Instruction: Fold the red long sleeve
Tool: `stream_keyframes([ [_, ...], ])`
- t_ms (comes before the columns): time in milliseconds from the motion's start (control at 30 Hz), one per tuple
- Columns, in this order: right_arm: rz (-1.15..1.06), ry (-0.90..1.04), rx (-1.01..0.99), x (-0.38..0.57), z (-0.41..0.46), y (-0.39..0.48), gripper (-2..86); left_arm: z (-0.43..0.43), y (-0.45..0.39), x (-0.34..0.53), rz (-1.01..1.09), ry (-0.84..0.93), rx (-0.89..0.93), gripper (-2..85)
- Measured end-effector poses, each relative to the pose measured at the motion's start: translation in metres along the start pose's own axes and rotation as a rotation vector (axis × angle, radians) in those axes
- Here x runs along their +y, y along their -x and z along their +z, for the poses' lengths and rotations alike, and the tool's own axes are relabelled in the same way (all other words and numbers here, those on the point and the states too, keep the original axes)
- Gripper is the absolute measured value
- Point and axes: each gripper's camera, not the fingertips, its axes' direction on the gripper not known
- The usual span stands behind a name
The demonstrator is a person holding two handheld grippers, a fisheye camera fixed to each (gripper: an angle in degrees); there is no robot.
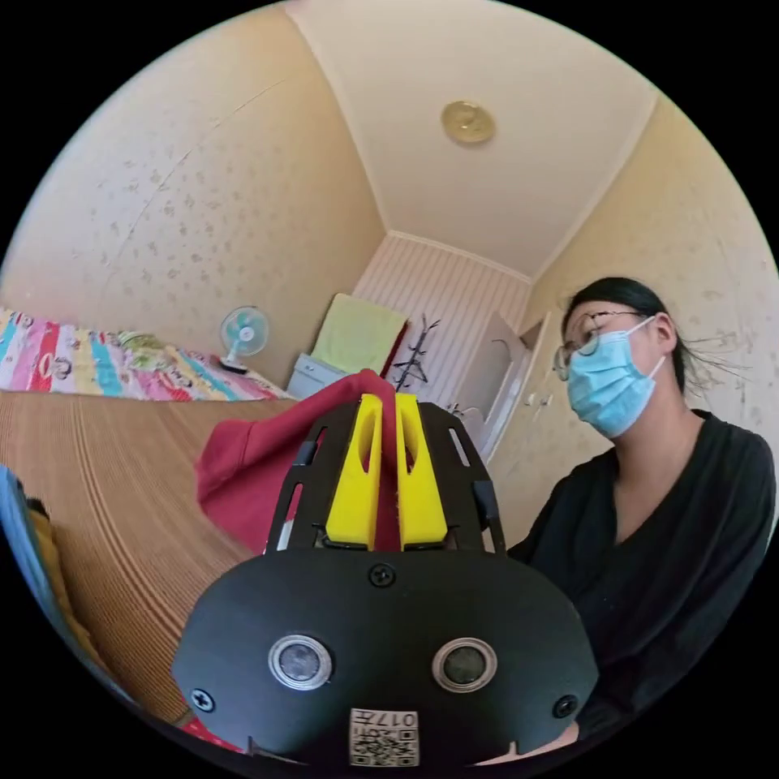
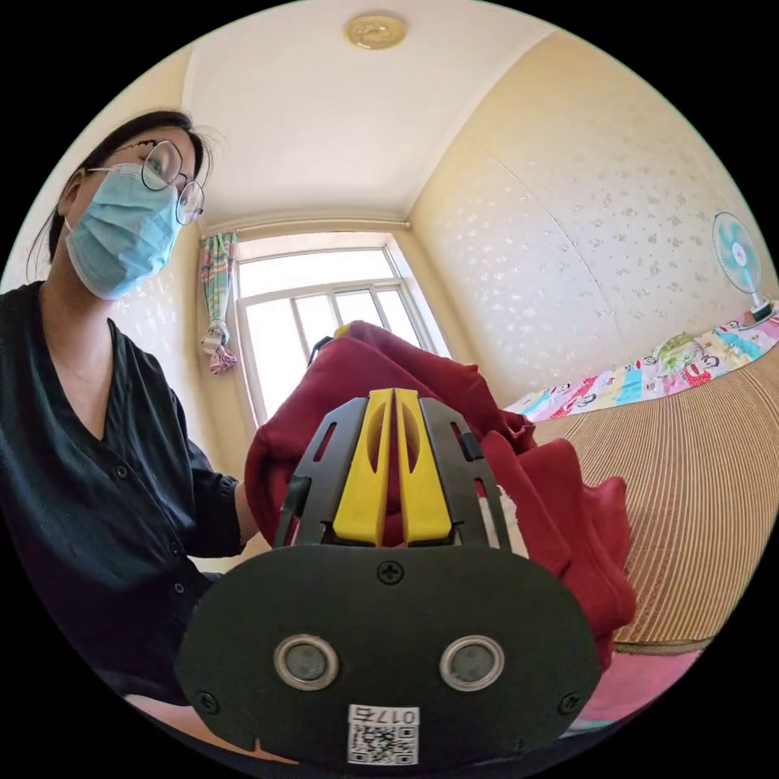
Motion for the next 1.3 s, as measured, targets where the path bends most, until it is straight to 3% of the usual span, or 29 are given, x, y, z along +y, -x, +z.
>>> stream_keyframes([
  [133,-0.011,-0.019,0.009,0.009,-0.012,0.021,0.5,-0.017,0.01,0.005,0.077,-0.039,0.384,0.0],
  [400,0.019,0.009,-0.042,0.056,0.002,0.038,1.1,-0.045,0.016,0.04,0.255,-0.371,1.196,-0.2],
  [500,0.016,0.067,-0.081,0.075,0.019,0.04,2.3,-0.042,-0.008,0.044,0.317,-0.369,1.351,-0.2],
  [800,0.084,0.223,-0.162,0.142,0.087,0.005,12.9,-0.013,-0.079,0.066,0.327,-0.375,1.541,-0.2],
  [867,0.053,0.281,-0.322,0.154,0.106,-0.003,13.7,-0.007,-0.089,0.067,0.33,-0.367,1.551,-0.1],
  [933,0.021,0.481,-0.599,0.171,0.143,-0.006,12.7,-0.003,-0.097,0.065,0.326,-0.36,1.556,0.0],
  [1067,0.065,0.465,-0.706,0.187,0.171,-0.01,5.8,0.005,-0.114,0.059,0.307,-0.352,1.564,0.2],
  [1233,0.02,0.34,-0.402,0.131,0.15,0.015,3.8,-0.023,-0.148,0.018,0.326,-0.262,1.394,0.2],
  [1300,-0.033,0.238,-0.254,0.091,0.126,0.037,3.6,-0.062,-0.178,-0.019,0.37,-0.168,1.203,0.2],
])
